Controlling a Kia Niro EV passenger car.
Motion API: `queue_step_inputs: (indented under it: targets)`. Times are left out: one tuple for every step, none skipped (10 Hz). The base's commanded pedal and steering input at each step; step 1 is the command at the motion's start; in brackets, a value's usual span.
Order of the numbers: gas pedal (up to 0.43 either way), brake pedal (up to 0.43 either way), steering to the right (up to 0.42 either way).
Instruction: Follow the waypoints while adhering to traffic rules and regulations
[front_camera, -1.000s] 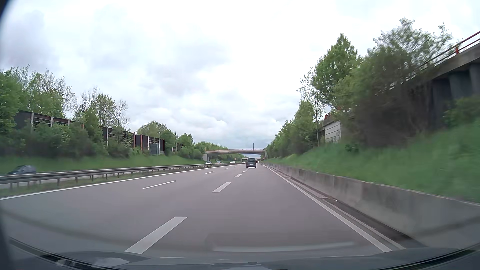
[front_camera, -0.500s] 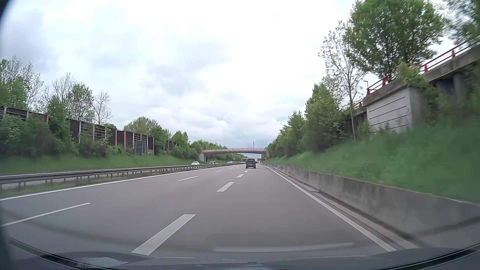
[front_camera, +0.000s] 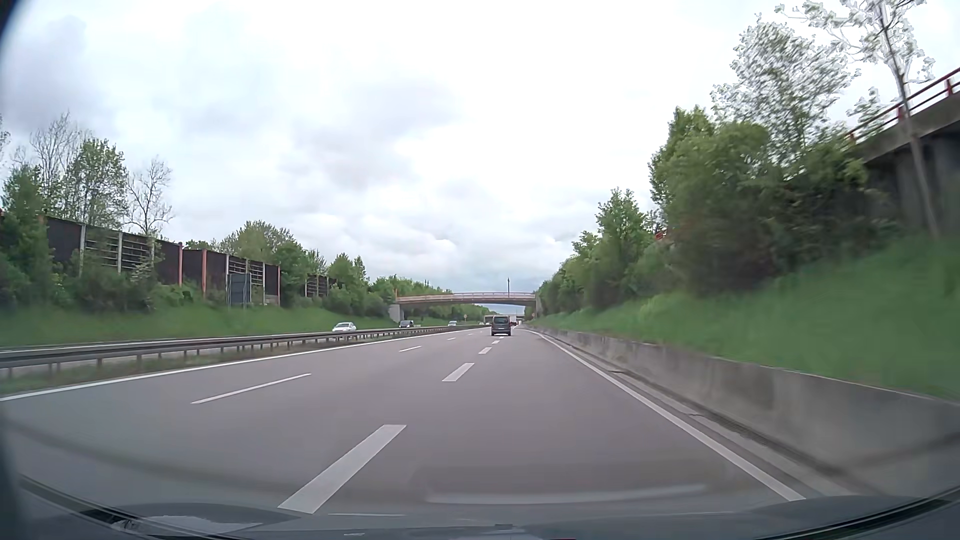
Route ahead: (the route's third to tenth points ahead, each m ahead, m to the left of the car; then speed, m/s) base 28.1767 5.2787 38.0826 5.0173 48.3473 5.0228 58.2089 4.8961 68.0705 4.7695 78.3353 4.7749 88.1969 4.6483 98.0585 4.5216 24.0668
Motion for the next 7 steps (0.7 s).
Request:
queue_step_inputs:
  targets:
    - [0.429, 0.012, 0.005]
    - [0.429, 0.012, 0.005]
    - [0.429, 0.012, 0.005]
    - [0.429, 0.012, 0.005]
    - [0.429, 0.012, 0.004]
    - [0.429, 0.012, 0.000]
    - [0.429, 0.012, -0.002]
